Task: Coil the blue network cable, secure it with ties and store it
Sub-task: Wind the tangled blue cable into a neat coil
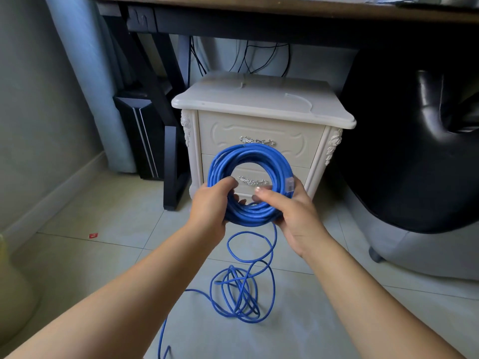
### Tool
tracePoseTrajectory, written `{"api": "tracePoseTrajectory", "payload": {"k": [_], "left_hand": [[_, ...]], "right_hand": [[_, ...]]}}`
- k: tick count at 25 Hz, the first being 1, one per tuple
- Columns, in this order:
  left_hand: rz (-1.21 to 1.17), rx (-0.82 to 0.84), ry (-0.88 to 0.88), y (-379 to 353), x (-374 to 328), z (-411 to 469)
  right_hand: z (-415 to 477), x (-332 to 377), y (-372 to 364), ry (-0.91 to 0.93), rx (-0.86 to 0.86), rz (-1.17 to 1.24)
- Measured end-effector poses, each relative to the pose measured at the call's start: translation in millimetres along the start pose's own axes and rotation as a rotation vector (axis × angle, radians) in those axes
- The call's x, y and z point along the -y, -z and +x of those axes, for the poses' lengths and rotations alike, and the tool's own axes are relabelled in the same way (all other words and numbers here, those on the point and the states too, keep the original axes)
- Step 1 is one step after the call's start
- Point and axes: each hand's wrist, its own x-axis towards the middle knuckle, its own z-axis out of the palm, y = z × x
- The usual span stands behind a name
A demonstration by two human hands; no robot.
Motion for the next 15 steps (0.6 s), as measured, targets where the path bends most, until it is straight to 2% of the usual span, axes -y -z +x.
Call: {"api": "tracePoseTrajectory", "payload": {"k": [2, 4, 6, 8, 10, 12, 15], "left_hand": [[0.047, 0.101, 0.005, -0.8, -0.6, -6.3], [0.165, 0.218, 0.019, 1.7, -3.7, -9.8], [0.264, 0.312, 0.007, 6.0, -8.7, -9.6], [0.37, 0.322, -0.079, 10.0, -14.6, -4.1], [0.494, 0.325, -0.229, 12.3, -18.3, 0.0], [0.656, 0.367, -0.344, 14.8, -19.0, 0.4], [0.916, 0.457, -0.44, 18.1, -14.5, -1.3]], "right_hand": [[2.9, 0.7, 1.5, 0.006, -0.152, -0.026], [4.6, 5.3, 4.8, 0.011, -0.213, 0.022], [6.3, 11.3, 9.3, 0.033, -0.21, 0.031], [6.0, 15.4, 12.2, 0.063, -0.171, -0.047], [4.6, 16.4, 14.4, 0.146, -0.132, -0.241], [2.9, 17.1, 16.1, 0.258, -0.072, -0.553], [-1.8, 18.9, 14.9, 0.347, 0.058, -0.844]]}}
